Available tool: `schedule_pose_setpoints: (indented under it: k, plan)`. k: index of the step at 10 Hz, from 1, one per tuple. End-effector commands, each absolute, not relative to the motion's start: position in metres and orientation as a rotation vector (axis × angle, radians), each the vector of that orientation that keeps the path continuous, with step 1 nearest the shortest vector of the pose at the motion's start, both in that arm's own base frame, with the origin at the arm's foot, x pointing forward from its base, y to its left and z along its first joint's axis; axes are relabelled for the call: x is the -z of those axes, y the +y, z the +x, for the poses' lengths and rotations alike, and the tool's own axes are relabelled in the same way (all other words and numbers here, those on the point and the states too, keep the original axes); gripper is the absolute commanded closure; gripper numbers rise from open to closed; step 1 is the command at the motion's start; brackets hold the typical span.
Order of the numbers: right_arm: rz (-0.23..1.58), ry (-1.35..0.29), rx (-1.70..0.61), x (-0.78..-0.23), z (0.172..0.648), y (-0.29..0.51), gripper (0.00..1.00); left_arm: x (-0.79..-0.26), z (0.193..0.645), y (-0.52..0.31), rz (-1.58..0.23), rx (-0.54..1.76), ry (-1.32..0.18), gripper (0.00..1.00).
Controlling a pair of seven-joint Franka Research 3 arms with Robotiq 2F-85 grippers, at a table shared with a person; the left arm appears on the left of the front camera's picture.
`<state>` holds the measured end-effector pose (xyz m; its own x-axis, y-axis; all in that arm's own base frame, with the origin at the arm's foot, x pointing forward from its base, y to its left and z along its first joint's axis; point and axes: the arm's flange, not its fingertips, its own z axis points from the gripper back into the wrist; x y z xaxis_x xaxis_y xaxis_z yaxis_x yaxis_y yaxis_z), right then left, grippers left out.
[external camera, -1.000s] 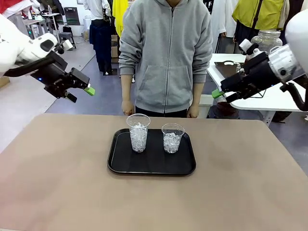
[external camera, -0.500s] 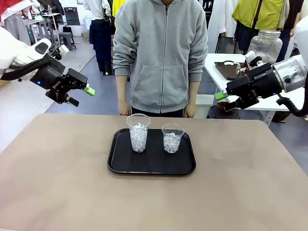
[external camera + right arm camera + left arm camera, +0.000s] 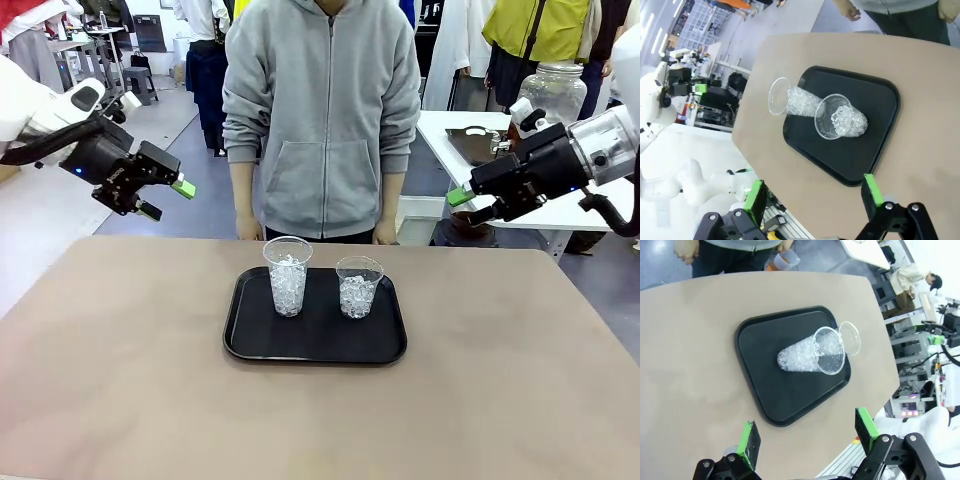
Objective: Pour the drink into the iced cup.
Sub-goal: Pick up the iced cup indicated by the human and present it to them.
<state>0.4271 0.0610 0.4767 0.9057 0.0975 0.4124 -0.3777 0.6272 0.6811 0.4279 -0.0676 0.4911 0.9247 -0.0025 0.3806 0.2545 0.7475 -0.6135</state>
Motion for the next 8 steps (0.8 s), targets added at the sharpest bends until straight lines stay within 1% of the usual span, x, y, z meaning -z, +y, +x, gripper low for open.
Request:
schedule_pose_setpoints:
  k: [1, 3, 5, 7, 8]
  plan:
    - [1.01, -0.253, -0.151, -0.476, 0.448, 0.051, 0.0, -0.487, 0.44, -0.046, -0.884, 0.095, -0.329, 0.0]
    - [1.097, -0.21, -0.086, -0.465, 0.461, 0.038, 0.0, -0.469, 0.456, -0.024, -1.037, 0.024, -0.254, 0.0]
    - [1.198, -0.159, -0.023, -0.448, 0.471, 0.026, 0.0, -0.45, 0.465, -0.008, -1.148, -0.009, -0.203, 0.0]
    - [1.311, -0.086, 0.049, -0.427, 0.482, 0.016, 0.0, -0.429, 0.47, 0.002, -1.255, -0.004, -0.187, 0.0]
    - [1.337, -0.069, 0.071, -0.42, 0.488, 0.013, 0.0, -0.423, 0.473, 0.004, -1.278, -0.008, -0.183, 0.0]
